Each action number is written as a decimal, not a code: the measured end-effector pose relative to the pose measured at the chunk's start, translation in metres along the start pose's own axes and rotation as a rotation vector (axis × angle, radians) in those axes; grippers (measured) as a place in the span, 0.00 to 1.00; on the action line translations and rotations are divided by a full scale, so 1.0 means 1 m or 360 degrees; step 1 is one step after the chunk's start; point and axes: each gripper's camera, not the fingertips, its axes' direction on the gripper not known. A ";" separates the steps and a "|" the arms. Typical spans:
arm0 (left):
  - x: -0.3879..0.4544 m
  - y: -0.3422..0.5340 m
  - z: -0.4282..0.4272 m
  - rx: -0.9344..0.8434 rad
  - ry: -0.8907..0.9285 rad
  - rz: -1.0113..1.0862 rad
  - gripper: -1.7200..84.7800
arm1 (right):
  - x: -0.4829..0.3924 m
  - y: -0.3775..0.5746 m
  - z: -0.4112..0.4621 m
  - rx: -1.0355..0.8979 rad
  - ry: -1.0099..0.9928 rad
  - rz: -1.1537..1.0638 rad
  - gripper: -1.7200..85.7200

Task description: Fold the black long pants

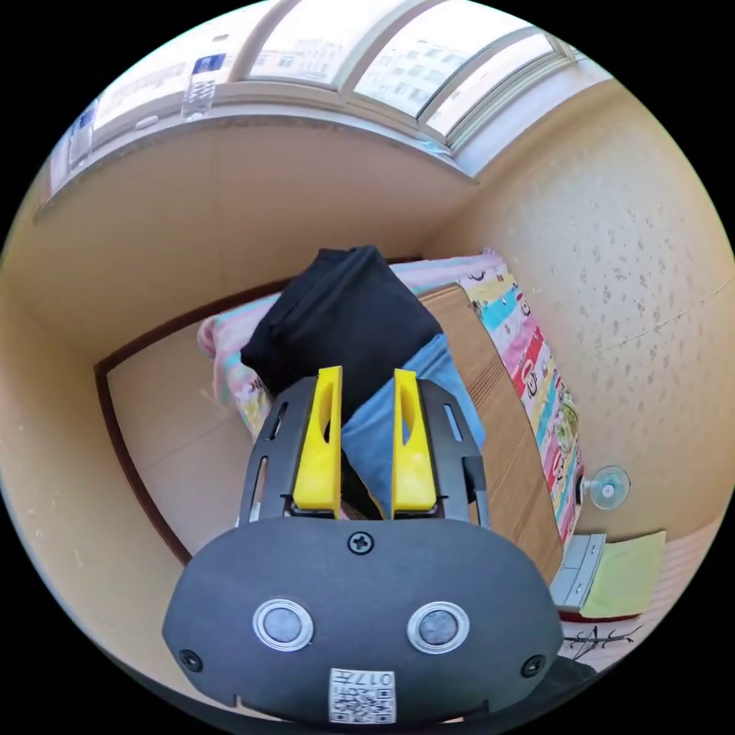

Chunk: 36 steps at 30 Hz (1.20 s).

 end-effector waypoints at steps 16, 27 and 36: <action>-0.059 -0.072 0.056 -0.0395 0.1067 0.0095 0.07 | 0.063 0.024 0.081 0.0187 -0.0478 0.0133 0.02; 0.317 -0.029 -0.048 -0.0233 0.2130 0.1194 0.05 | 0.084 -0.010 0.053 0.0315 -0.0417 -0.0001 0.02; 0.467 0.334 0.016 -0.1512 0.1705 0.1875 0.03 | 0.145 -0.026 0.059 0.0455 -0.0531 0.0005 0.02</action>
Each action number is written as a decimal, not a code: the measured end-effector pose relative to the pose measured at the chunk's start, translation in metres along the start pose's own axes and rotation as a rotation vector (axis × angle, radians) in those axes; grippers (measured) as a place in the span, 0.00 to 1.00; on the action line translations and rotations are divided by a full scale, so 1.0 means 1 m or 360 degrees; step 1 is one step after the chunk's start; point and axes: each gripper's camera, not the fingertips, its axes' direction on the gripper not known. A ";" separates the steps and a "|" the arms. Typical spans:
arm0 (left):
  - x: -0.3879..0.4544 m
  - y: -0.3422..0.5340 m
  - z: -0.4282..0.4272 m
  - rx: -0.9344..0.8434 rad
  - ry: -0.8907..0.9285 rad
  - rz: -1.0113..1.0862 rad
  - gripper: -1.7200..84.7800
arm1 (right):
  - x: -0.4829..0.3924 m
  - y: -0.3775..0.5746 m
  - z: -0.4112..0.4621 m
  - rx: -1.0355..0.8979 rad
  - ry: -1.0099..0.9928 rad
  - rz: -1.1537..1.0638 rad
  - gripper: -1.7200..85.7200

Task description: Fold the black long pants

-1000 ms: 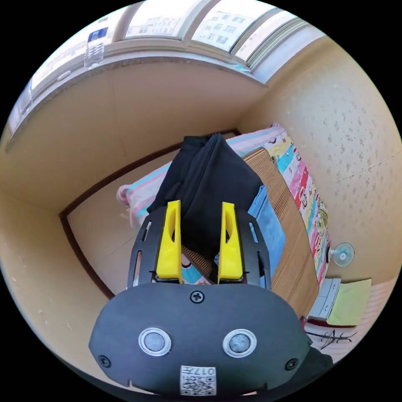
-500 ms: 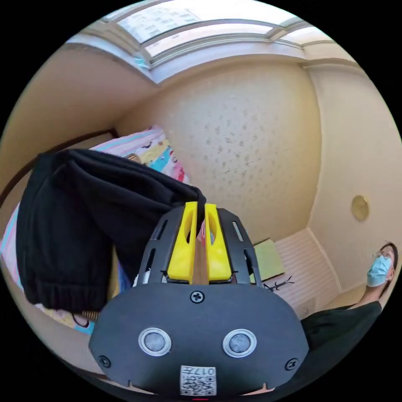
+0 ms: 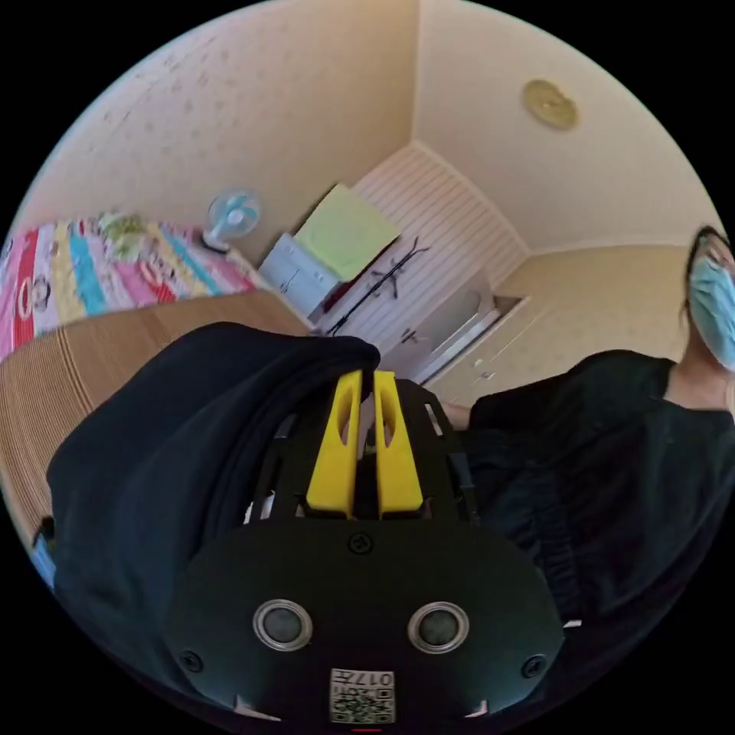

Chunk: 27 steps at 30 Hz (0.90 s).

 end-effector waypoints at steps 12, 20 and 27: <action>-0.075 0.163 -0.056 0.0715 -0.0914 -0.1347 0.08 | -0.018 -0.084 -0.029 0.0035 0.0030 -0.0129 0.02; -0.140 0.191 -0.039 0.0315 -0.0705 -0.1241 0.11 | -0.192 -0.169 -0.006 -0.0091 0.0330 -0.0597 0.02; -0.174 0.119 0.083 -0.0534 -0.1223 -0.0746 0.19 | -0.290 -0.193 0.066 -0.0322 0.0632 -0.0778 0.02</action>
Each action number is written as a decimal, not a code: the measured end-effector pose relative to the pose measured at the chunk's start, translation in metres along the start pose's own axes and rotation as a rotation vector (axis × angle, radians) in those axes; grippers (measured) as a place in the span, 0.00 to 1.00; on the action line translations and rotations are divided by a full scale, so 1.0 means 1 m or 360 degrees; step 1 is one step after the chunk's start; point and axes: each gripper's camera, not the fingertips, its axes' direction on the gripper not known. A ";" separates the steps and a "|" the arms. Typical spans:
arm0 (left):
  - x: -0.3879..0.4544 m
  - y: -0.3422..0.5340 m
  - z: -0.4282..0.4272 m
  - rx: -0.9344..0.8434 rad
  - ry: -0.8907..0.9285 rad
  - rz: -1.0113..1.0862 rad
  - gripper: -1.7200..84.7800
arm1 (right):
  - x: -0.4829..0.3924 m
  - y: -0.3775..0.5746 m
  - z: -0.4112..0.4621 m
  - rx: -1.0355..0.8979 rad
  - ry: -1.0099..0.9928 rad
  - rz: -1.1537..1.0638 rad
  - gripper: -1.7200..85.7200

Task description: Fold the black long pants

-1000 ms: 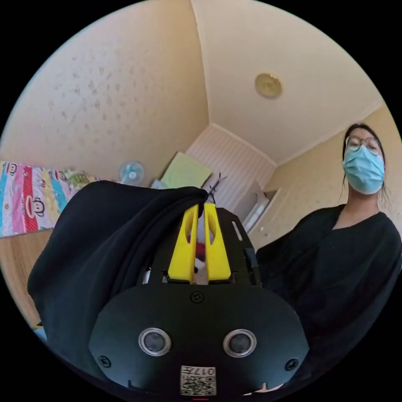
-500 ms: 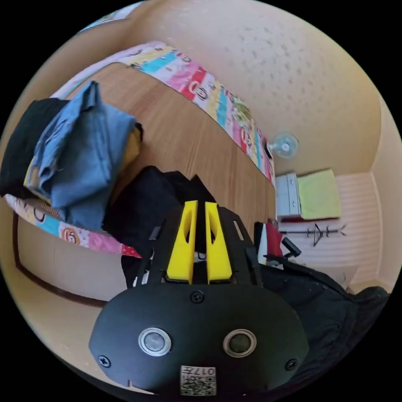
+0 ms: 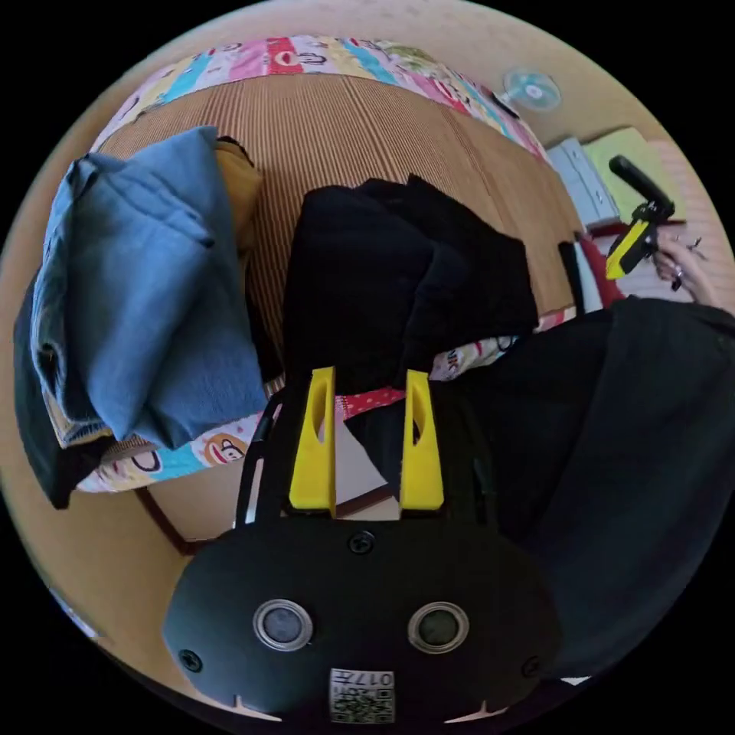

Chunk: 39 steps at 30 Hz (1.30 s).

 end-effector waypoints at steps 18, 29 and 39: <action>0.080 -0.057 0.113 -0.0290 -0.0905 0.1349 0.16 | 0.027 0.061 0.080 0.0411 -0.0615 0.0519 0.03; -0.060 -0.118 0.019 0.0006 0.0485 0.0421 0.03 | 0.004 0.078 0.086 0.0914 -0.0956 0.0423 0.03; -0.132 -0.086 -0.167 0.1065 0.1514 0.0502 0.02 | -0.092 0.066 0.042 0.1325 -0.0807 -0.0243 0.09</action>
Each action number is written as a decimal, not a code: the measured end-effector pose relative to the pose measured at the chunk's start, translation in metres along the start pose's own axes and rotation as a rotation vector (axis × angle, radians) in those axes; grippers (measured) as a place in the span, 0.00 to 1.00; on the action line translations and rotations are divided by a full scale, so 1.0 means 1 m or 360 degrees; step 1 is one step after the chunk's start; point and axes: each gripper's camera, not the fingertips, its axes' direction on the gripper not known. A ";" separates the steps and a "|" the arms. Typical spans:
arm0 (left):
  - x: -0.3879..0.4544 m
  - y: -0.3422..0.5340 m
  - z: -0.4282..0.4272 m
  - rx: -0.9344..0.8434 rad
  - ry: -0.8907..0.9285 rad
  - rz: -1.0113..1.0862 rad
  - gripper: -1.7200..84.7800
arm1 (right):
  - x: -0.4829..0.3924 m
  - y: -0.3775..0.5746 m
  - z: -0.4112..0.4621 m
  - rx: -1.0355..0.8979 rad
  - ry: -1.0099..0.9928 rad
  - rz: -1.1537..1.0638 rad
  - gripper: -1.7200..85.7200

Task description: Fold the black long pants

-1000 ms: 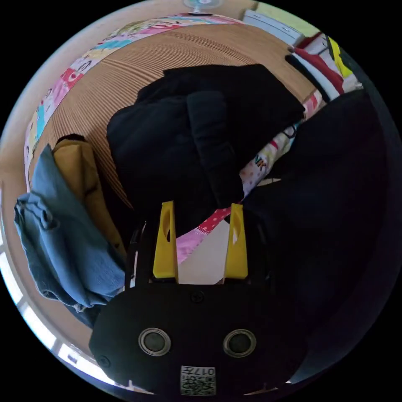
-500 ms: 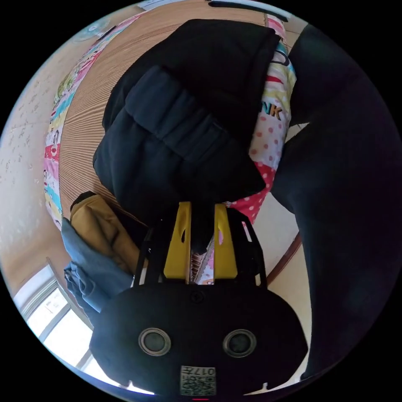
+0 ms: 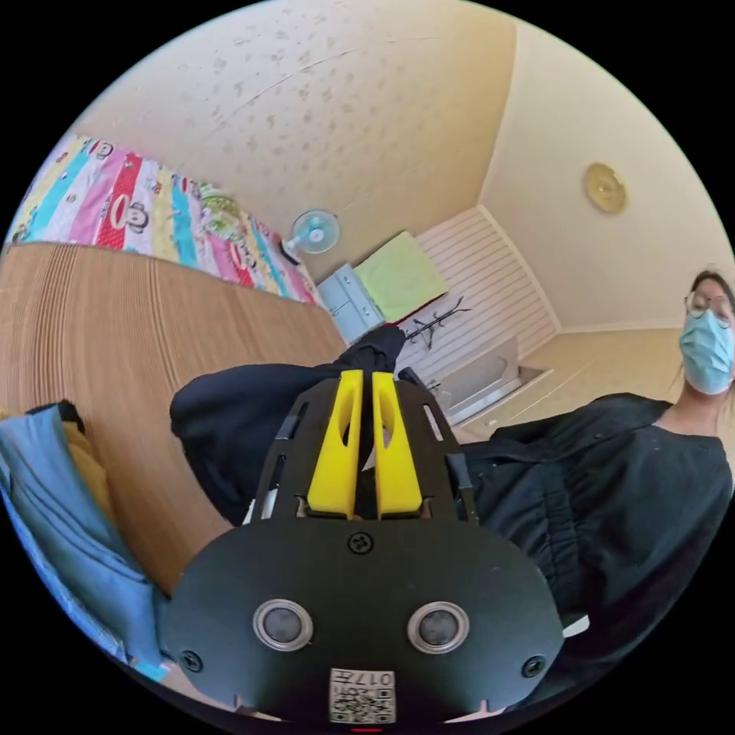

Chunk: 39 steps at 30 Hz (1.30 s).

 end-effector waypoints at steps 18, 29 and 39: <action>0.232 -0.090 -0.001 0.0230 0.1163 0.0911 0.02 | -0.180 0.085 0.016 0.0561 0.0321 -0.0740 0.19; 0.327 -0.090 -0.041 0.0349 0.1615 0.1012 0.03 | -0.310 0.139 0.051 0.0710 0.0249 -0.1342 0.27; 0.375 -0.077 -0.117 0.0480 0.1313 0.1116 0.03 | -0.482 0.206 -0.038 0.1128 0.0224 -0.1999 0.09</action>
